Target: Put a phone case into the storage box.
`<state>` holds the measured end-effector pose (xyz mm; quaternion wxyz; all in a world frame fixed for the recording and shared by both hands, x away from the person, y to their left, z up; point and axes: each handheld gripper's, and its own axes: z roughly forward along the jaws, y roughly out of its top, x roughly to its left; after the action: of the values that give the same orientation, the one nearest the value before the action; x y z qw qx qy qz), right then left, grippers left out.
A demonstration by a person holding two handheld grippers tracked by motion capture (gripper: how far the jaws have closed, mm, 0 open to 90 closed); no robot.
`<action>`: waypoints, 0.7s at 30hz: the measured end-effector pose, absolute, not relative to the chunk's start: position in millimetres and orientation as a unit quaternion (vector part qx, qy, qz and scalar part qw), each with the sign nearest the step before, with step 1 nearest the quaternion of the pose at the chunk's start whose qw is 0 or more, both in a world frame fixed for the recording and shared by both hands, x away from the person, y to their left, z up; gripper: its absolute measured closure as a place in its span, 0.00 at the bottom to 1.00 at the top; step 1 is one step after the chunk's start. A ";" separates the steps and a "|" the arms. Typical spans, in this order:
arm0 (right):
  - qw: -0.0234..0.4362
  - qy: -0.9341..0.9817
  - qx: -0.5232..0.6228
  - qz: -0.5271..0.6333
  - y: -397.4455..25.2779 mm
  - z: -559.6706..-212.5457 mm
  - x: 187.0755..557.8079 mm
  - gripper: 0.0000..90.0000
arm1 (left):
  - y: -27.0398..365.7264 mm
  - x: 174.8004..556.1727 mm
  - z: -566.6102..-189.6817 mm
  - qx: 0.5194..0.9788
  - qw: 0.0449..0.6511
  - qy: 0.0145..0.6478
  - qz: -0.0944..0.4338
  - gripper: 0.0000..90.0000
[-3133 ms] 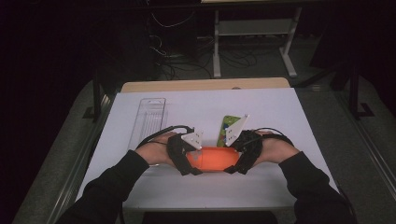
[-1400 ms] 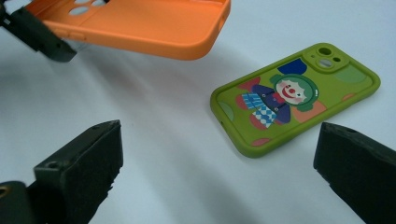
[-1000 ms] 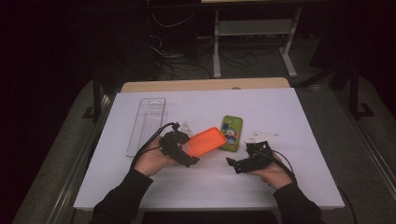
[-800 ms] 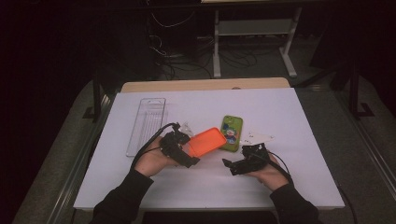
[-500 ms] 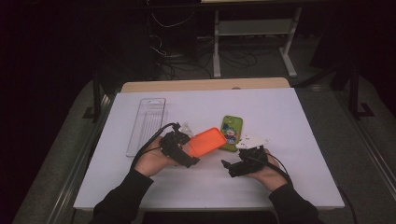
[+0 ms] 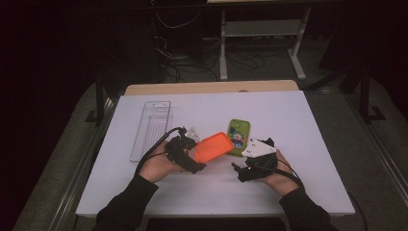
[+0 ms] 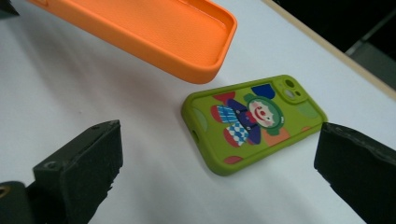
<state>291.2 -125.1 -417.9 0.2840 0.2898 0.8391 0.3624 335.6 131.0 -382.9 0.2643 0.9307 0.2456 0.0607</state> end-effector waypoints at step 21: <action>0.425 0.843 0.172 0.281 -114.2 -416.9 280.6 0.00 | 131.9 337.4 -382.3 0.930 0.273 0.242 0.053 0.18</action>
<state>280.6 -114.2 -416.9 0.4253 0.1723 0.8430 0.2807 337.4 131.9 -382.3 0.2731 0.9297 0.2415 0.0525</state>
